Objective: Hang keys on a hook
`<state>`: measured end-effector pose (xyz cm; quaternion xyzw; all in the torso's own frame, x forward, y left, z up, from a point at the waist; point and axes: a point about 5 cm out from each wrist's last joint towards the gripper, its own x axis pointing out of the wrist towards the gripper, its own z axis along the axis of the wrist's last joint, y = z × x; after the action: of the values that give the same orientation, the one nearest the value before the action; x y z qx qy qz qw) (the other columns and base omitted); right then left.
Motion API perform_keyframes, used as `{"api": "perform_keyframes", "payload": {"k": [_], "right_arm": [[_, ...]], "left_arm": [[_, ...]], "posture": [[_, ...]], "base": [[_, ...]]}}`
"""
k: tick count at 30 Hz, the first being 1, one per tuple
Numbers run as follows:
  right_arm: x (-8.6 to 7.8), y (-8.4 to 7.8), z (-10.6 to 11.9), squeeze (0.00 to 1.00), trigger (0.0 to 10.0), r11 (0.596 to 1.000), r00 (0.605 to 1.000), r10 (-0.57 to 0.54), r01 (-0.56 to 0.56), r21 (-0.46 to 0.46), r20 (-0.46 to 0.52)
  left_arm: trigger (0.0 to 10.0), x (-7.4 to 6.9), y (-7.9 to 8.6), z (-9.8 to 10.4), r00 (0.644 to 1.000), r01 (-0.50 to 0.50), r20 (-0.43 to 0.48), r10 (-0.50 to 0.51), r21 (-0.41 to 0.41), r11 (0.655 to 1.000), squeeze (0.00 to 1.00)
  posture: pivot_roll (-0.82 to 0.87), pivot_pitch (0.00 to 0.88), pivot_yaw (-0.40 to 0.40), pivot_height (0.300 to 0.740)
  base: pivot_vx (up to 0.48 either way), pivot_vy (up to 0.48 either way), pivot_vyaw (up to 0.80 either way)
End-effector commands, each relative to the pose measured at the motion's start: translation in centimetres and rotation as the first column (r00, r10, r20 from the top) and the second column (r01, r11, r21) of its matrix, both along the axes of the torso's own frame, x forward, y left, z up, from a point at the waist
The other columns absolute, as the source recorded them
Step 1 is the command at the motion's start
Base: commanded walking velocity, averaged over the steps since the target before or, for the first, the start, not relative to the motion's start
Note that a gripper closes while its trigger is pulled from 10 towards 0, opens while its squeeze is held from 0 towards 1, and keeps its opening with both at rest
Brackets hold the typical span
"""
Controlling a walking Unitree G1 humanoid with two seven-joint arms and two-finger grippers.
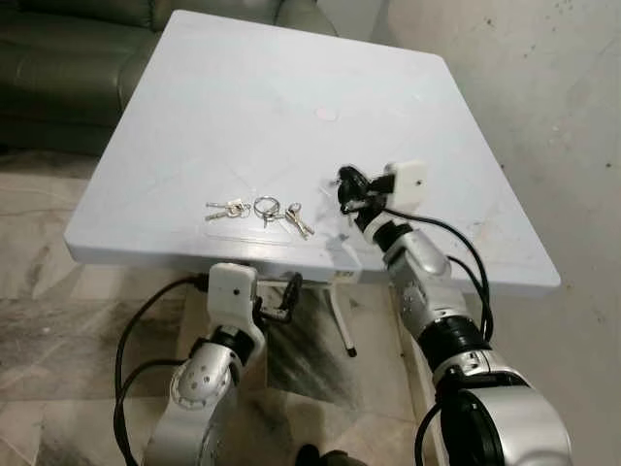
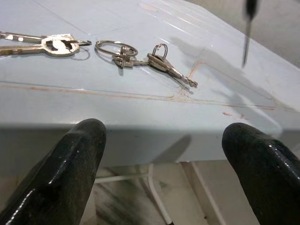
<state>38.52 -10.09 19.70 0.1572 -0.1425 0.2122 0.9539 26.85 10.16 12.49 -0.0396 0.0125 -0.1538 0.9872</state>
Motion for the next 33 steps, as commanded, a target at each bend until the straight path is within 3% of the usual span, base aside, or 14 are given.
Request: {"api": "perform_keyframes", "payload": {"k": [1,2,3,5,6,9,12,16,23,27,30,33], "right_arm": [[0.3,-1.0,1.2,0.0,0.0,0.994,1.0,-0.027,0.028,0.106,-0.006],[0.3,-1.3,1.4,0.0,0.0,0.991,0.999,-0.036,0.037,0.132,-0.009],[0.2,-1.5,1.7,0.0,2.7,0.99,0.999,-0.048,0.046,0.131,0.013],[0.1,-2.0,2.0,0.0,3.5,0.988,0.996,-0.081,0.077,0.136,0.024],[0.0,-2.4,2.1,0.0,10.0,0.988,0.994,-0.106,0.101,0.115,0.031],[-0.8,-3.4,2.4,0.0,10.0,0.98,0.972,-0.191,0.198,-0.034,0.139],[-1.6,-4.1,2.4,0.0,10.0,0.972,0.96,-0.214,0.227,-0.057,0.178],[-2.4,-4.5,1.8,0.0,10.0,0.964,0.954,-0.23,0.251,-0.092,0.192],[-4.1,-6.0,0.5,0.0,10.0,0.924,0.925,-0.321,0.353,-0.147,0.205],[-5.3,-7.4,-1.4,0.0,10.0,0.889,0.904,-0.406,0.424,-0.171,0.132],[-6.1,-7.6,-2.5,0.0,10.0,0.881,0.899,-0.43,0.438,-0.179,0.084],[-7.5,-7.3,-4.0,0.0,10.0,0.883,0.9,-0.435,0.432,-0.186,0.027]], "left_arm": [[10.0,0.9,0.2,0.6,0.999,-0.014,0.032,0.014,0.001,1.0,0.0],[10.0,1.3,0.3,0.8,0.999,-0.016,0.039,0.016,0.004,1.0,0.0],[10.0,1.7,0.4,1.0,0.999,-0.017,0.051,0.017,0.009,1.0,0.0],[10.0,2.4,0.6,1.4,0.997,-0.019,0.077,0.017,0.019,1.0,0.0],[10.0,2.9,0.7,1.7,0.996,-0.025,0.09,0.022,0.024,0.999,0.0],[10.0,5.2,1.3,3.1,0.989,-0.062,0.135,0.059,0.012,0.998,0.0],[10.0,6.6,1.8,4.2,0.982,-0.099,0.164,0.098,-0.004,0.995,0.0],[10.0,7.4,2.0,4.7,0.976,-0.109,0.186,0.111,-0.021,0.994,0.0],[10.0,7.0,2.5,4.6,0.966,-0.124,0.223,0.134,-0.06,0.991,0.0],[10.0,6.2,3.7,3.5,0.958,-0.199,0.187,0.218,-0.115,0.973,0.0],[10.0,5.5,4.1,3.1,0.956,-0.217,0.172,0.24,-0.143,0.966,0.0],[10.0,4.3,4.4,2.2,0.952,-0.24,0.166,0.256,-0.114,0.964,0.0]], "posture": [[0.12,0.148,-0.193,0.74],[0.12,0.146,-0.193,0.74],[0.12,0.136,-0.191,0.74],[0.11,0.13,-0.19,0.74],[0.11,0.122,-0.19,0.74],[0.1,0.104,-0.185,0.74],[0.09,0.09,-0.178,0.74],[0.08,0.08,-0.172,0.74],[0.08,0.073,-0.168,0.74],[0.08,0.07,-0.157,0.74],[0.07,0.072,-0.152,0.74],[0.07,0.074,-0.139,0.74]], "base": [[0.0,0.0,0.0],[0.0,0.0,0.0],[0.0,0.0,0.0],[0.0,0.0,0.0],[0.0,0.0,0.0],[0.0,0.0,0.0],[0.0,0.0,0.0],[0.0,0.0,0.0],[0.0,0.0,0.0],[0.0,0.0,0.0],[0.0,0.0,0.0],[0.0,0.0,0.0]]}}
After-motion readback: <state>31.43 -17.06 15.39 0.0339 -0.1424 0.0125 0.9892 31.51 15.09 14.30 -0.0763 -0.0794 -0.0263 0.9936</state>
